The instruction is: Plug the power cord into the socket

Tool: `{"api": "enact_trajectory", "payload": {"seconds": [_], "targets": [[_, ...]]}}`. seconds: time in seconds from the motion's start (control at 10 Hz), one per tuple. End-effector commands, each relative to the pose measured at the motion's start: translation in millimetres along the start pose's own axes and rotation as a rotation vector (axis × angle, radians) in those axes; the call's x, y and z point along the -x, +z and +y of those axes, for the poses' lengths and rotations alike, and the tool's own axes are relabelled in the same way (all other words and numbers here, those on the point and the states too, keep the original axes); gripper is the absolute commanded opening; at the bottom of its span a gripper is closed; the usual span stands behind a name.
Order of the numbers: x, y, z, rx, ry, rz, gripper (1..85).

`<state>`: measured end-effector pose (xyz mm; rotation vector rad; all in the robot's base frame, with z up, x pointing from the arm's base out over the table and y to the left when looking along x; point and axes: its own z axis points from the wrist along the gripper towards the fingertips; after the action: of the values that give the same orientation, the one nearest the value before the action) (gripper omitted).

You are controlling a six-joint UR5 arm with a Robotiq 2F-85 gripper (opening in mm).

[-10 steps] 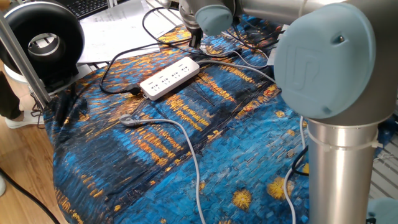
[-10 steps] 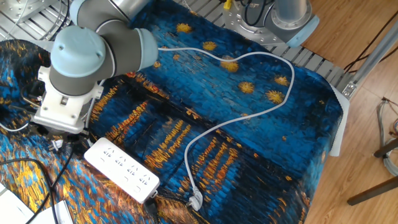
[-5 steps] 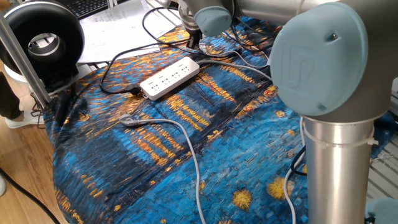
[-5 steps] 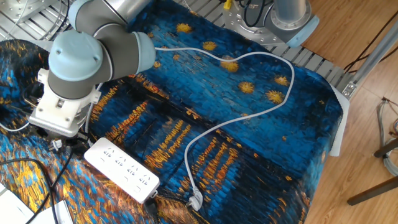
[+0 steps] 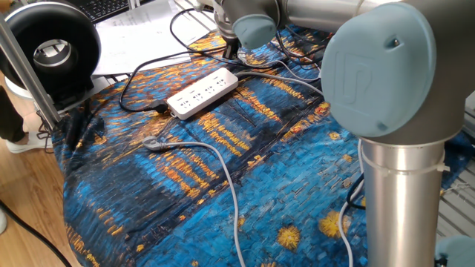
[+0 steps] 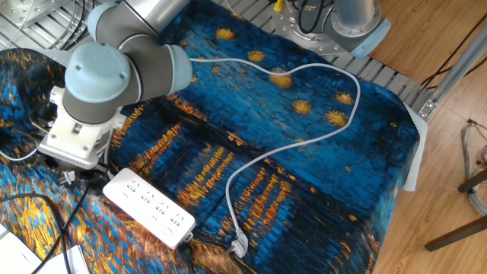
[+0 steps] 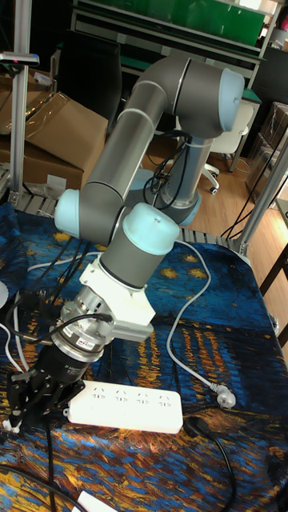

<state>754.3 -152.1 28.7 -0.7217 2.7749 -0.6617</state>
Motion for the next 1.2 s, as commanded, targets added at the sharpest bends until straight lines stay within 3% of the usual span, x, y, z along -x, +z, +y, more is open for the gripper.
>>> {"api": "enact_trajectory", "payload": {"seconds": [0.0,0.1,0.3,0.6,0.7,0.8,1.1], "targets": [[-17.2,0.3,-5.5,-0.016,-0.002,0.061,33.7],[-20.3,0.1,1.9,0.012,0.024,0.073,33.7],[-14.1,0.3,7.6,0.033,0.032,0.049,35.7],[-11.6,7.3,-0.8,-0.013,0.057,0.048,34.7],[-9.3,12.7,-4.5,-0.015,0.056,0.04,34.7],[-6.0,13.8,4.3,0.002,0.071,0.036,36.0],[-3.6,8.8,18.2,0.006,0.095,0.039,35.7]]}}
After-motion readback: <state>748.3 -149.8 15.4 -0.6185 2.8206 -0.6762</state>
